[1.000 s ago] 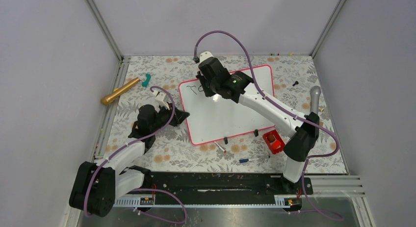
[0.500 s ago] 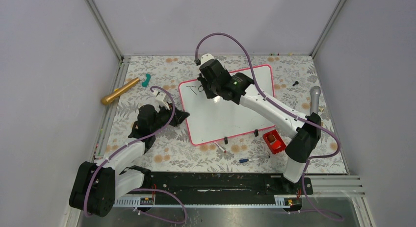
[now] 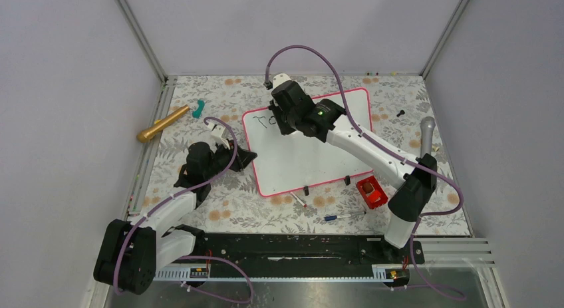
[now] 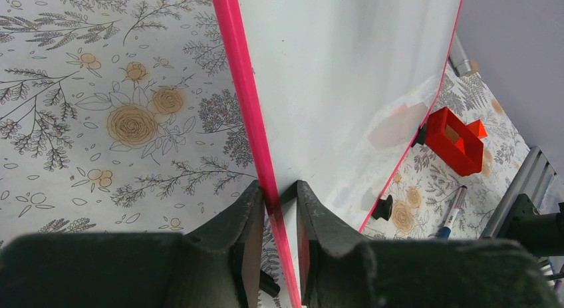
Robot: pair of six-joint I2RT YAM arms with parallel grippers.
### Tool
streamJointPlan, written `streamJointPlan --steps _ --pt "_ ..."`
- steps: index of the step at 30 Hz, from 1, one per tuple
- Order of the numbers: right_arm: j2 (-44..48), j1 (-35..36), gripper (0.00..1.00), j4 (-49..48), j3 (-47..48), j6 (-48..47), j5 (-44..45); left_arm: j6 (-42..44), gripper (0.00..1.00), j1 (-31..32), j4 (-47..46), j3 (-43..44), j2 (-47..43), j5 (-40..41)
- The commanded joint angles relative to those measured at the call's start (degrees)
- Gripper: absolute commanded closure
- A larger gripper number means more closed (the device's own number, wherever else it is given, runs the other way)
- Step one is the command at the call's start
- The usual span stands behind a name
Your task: Write a sentence on the whiteboard
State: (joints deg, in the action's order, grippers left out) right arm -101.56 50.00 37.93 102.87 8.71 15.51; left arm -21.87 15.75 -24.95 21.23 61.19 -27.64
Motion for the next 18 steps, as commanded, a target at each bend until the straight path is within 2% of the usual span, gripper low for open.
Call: streamJointPlan --steps 1,6,18 --pt "4.4 0.3 1.0 -1.3 -0.6 0.4 -1.0 2.7 1.0 0.8 -2.0 0.8 -0.1 -0.2" --pt "7.7 0.0 1.0 -4.4 -4.1 0.4 -2.8 2.7 1.0 0.8 -1.9 0.7 -0.3 0.1" --pt "9.4 -1.9 1.0 -3.1 -5.0 -0.4 -0.4 2.6 1.0 0.8 -1.6 0.8 -0.2 0.0"
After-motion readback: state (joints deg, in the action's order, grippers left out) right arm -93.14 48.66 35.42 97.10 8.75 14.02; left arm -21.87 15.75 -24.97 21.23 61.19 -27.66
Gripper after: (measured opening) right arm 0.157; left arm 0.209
